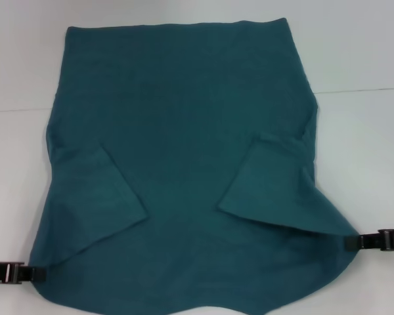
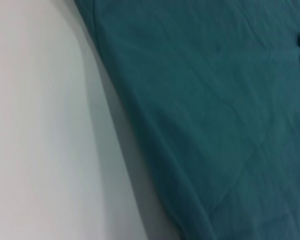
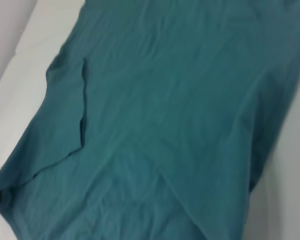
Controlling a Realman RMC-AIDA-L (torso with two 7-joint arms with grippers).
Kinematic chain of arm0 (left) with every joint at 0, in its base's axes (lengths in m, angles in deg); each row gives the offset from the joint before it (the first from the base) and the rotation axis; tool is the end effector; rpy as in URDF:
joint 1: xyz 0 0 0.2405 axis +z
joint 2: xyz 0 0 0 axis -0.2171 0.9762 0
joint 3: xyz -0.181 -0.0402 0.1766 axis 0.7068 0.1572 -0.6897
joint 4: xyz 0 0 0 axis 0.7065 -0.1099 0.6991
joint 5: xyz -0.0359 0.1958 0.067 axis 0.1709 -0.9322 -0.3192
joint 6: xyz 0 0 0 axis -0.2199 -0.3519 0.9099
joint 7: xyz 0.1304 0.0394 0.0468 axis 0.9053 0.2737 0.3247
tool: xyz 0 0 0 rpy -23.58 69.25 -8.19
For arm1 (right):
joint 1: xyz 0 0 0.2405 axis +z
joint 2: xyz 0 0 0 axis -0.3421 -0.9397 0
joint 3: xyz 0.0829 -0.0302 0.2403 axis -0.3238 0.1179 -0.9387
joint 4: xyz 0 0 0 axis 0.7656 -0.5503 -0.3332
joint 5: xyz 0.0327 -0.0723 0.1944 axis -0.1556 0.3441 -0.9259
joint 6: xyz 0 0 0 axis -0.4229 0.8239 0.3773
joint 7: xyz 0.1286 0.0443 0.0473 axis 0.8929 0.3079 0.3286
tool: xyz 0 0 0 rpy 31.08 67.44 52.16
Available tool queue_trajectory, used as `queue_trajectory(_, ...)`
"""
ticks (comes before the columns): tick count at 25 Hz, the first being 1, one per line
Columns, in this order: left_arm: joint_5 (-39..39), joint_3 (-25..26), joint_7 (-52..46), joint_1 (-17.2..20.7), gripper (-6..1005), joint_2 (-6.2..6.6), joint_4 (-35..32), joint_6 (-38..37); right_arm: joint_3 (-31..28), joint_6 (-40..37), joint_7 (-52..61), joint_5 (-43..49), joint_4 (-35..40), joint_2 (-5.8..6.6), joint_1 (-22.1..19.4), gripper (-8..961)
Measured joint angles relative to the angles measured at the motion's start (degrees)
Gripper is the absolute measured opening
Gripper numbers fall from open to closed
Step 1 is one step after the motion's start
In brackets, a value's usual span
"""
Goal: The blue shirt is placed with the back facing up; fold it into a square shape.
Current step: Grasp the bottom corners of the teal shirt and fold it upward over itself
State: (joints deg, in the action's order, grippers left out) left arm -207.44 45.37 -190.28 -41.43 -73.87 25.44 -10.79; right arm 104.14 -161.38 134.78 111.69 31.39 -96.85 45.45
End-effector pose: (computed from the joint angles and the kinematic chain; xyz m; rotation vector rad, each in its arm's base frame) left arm -0.3306 0.3115 0.0389 -2.2962 -1.6274 -0.1098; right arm 0.3372 0.2992 0.0471 -2.2750 1.7054 0.3738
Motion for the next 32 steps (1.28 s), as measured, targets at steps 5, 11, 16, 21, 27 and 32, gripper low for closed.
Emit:
queue_trajectory(5,-0.2,1.1,-0.1,0.6,26,0.11,-0.3,-2.9,-4.0,-0.3,-5.0,-3.4,-1.2,-0.1,-3.3,43)
queue_trajectory(11,0.0,5.2,0.3,1.2,27,0.49,0.1,-6.2,-8.2,-1.8,-11.5,-6.8,-4.3,0.42,-7.0,43)
queue_trajectory(16,0.6,6.0,0.5,2.6,26,0.18,0.5,-7.3,-12.3,-2.2,-16.6,-7.0,-6.7,0.22,-9.6,42)
queue_trajectory(21,2.0,8.7,2.2,4.0,26,0.03,1.5,-9.0,-17.5,-3.2,-20.5,-7.0,-7.6,0.17,-12.1,42)
queue_trajectory(27,4.3,11.6,4.8,5.6,26,-0.28,3.0,-11.0,-21.6,-4.8,-23.3,-7.0,-7.8,0.43,-14.0,42)
queue_trajectory(32,6.1,13.4,6.5,7.1,26,-0.69,3.8,-13.0,-23.5,-5.6,-24.8,-7.0,-7.9,0.48,-15.0,43)
